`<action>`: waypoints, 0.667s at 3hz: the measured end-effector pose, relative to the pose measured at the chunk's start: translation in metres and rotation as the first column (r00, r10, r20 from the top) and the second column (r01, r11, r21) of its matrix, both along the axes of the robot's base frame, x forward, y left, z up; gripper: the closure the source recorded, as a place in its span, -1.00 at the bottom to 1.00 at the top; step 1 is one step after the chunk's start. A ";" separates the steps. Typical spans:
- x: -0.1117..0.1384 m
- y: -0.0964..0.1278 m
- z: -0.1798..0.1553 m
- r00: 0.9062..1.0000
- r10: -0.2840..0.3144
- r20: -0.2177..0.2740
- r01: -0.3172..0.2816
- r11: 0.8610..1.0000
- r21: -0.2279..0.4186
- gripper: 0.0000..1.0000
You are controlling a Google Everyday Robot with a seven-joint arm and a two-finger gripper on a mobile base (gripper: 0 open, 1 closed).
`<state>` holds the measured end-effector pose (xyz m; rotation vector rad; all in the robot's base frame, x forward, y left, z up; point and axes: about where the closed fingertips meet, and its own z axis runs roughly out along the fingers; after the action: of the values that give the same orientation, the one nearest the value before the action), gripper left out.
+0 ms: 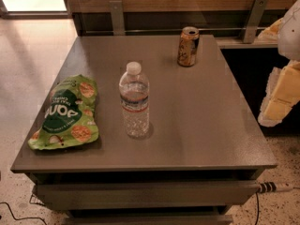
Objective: Knock water bottle over
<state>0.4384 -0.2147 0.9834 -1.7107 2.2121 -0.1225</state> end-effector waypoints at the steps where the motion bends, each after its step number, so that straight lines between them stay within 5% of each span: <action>1: 0.000 0.000 0.000 1.000 0.000 0.000 0.000 1.000 0.000 -1.00; 2: 0.001 0.010 -0.002 0.999 0.029 0.019 -0.030 0.997 0.070 -1.00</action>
Offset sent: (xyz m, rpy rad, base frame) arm 0.0026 0.0428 -0.0083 0.3284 -0.0653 0.1371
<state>0.4396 -0.2047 0.9814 -1.6970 2.1512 -0.0522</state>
